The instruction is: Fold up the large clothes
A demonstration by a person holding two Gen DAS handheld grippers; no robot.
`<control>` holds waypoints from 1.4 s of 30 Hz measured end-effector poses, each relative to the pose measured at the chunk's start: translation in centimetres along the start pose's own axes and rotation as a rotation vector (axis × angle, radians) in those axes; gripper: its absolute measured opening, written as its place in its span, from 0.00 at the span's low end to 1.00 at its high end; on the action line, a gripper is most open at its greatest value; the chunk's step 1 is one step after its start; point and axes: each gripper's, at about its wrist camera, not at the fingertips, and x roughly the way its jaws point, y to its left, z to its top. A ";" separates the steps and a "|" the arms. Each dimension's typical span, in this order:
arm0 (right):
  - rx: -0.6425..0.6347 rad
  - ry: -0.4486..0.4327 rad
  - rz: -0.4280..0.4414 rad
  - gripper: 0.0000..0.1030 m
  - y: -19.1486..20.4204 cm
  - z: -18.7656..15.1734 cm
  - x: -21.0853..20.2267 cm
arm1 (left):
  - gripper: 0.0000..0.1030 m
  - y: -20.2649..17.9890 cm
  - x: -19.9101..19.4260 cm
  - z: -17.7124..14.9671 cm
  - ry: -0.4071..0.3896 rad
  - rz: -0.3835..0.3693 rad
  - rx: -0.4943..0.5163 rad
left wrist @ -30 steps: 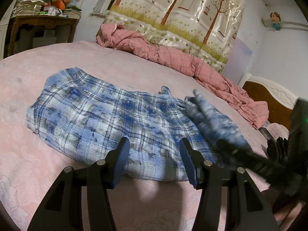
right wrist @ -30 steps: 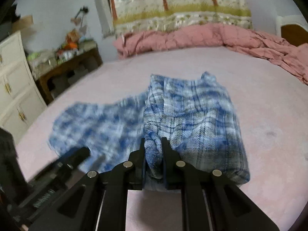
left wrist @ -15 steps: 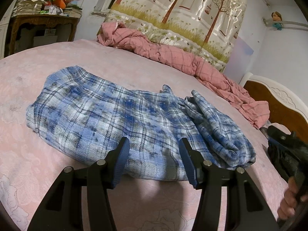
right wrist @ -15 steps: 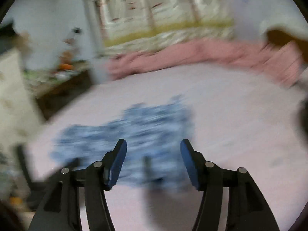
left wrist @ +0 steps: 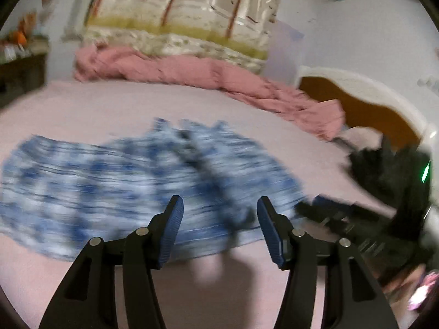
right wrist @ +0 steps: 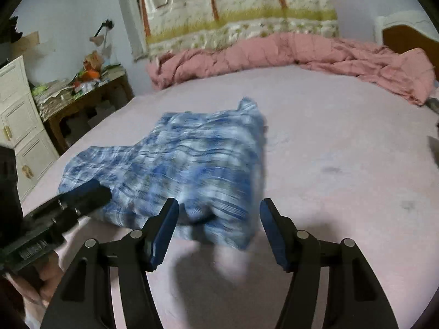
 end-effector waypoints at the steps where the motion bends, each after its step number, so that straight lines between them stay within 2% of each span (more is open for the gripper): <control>1: -0.023 0.005 -0.042 0.62 -0.2 -0.3 -0.4 | 0.53 -0.3 0.6 0.4 0.024 -0.031 -0.022; 4: -0.089 0.077 -0.077 0.54 -1.0 -1.0 -0.9 | 0.52 -0.9 3.5 1.0 0.094 0.008 -0.049; 6: -0.121 0.113 -0.067 0.53 -1.2 -1.1 -0.2 | 0.27 -0.2 5.2 0.8 0.128 -0.008 -0.118; 8: -0.151 0.124 -0.065 0.53 -0.8 -0.4 0.6 | 0.19 1.0 5.9 0.2 0.113 -0.010 -0.201; 10: -0.164 0.157 -0.051 0.51 -0.4 0.1 1.6 | 0.16 1.6 5.3 -0.3 0.071 -0.043 -0.234; 12: -0.167 0.153 -0.045 0.49 0.3 0.6 2.5 | 0.13 1.9 4.7 -0.6 0.042 -0.062 -0.249; 14: -0.175 0.149 -0.092 0.48 0.6 0.6 3.1 | 0.11 2.2 4.7 -0.7 0.045 -0.082 -0.267; 16: -0.111 0.106 -0.165 0.48 -0.7 1.0 3.1 | 0.11 2.1 5.0 -0.9 0.060 -0.057 -0.265; 19: 0.016 0.042 -0.113 0.48 -2.7 0.6 1.3 | 0.11 1.2 5.2 -0.9 0.078 -0.020 -0.217; 22: 0.026 0.055 -0.125 0.48 -3.3 -0.4 1.1 | 0.11 0.9 5.5 -1.0 0.096 -0.002 -0.200; 25: 0.066 0.074 -0.103 0.48 -4.2 -0.4 1.0 | 0.12 1.2 5.5 -1.2 0.108 -0.014 -0.213; 29: 0.056 0.118 -0.082 0.48 -4.5 -0.7 0.8 | 0.15 1.4 5.3 -1.4 0.101 -0.011 -0.219; 33: 0.037 0.045 -0.083 0.45 -4.9 -1.4 -3.5 | 0.17 1.8 4.5 -1.5 0.060 -0.053 -0.235; 35: 0.048 0.003 -0.059 0.45 -5.2 -0.6 -5.3 | 0.21 1.8 4.1 -1.5 0.039 -0.051 -0.231; 37: 0.037 -0.027 -0.077 0.45 -4.9 0.7 -6.0 | 0.23 1.7 3.5 -1.4 0.010 -0.053 -0.228; 40: 0.049 -0.066 -0.076 0.45 -4.7 2.3 -6.4 | 0.35 1.9 1.4 -1.1 -0.051 -0.022 -0.223; 42: 0.051 -0.086 -0.074 0.45 -4.5 2.9 -5.9 | 0.51 2.1 -0.7 -0.9 -0.084 0.040 -0.188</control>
